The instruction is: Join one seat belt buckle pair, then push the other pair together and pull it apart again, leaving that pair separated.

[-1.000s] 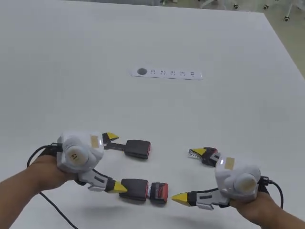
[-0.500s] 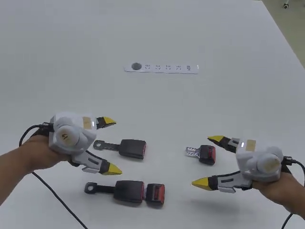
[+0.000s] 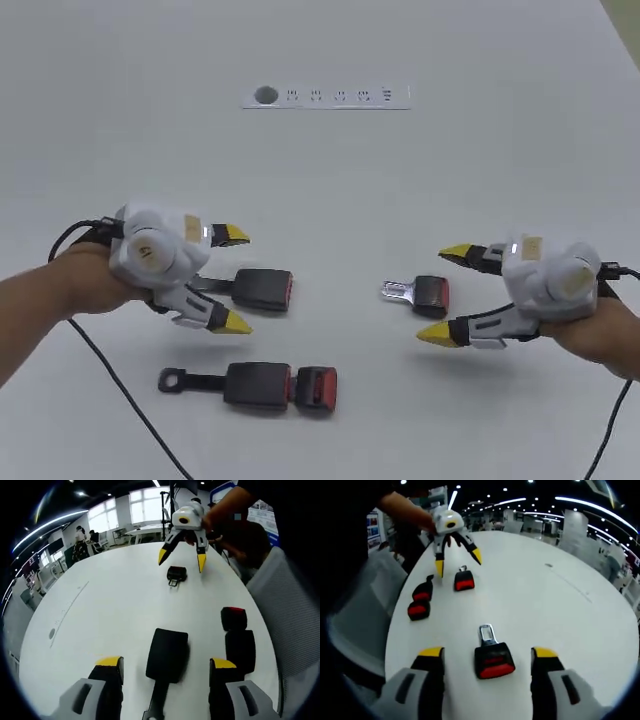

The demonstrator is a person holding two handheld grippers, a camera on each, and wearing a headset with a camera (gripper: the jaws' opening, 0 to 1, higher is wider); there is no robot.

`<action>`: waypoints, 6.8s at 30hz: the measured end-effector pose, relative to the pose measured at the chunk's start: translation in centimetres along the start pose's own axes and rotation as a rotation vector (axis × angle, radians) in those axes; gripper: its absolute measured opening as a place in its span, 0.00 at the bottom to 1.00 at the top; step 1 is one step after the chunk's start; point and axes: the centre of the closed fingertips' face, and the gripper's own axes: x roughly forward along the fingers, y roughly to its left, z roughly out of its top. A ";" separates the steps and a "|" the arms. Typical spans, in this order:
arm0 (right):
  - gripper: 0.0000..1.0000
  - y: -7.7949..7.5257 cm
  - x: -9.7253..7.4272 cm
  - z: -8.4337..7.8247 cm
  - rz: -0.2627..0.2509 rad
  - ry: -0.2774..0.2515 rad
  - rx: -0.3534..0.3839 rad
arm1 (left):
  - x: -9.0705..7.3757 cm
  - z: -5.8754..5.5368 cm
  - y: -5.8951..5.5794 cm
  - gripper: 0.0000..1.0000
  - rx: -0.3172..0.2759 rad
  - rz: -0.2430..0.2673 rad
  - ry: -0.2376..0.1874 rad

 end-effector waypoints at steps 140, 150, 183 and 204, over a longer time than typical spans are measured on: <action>0.34 3.9 12.3 8.4 0.143 0.007 -0.051 | 1.9 -2.3 0.3 0.33 0.037 -0.079 0.090; 0.34 3.9 12.3 8.4 0.141 0.019 -0.060 | 1.9 -2.2 0.3 0.33 0.040 -0.081 0.086; 0.35 3.4 11.4 7.4 0.141 0.036 -0.113 | 1.9 -2.7 0.5 0.34 0.036 -0.095 0.088; 0.35 3.1 8.4 4.9 0.135 0.020 -0.106 | 1.5 -1.8 -0.1 0.34 0.017 -0.092 0.093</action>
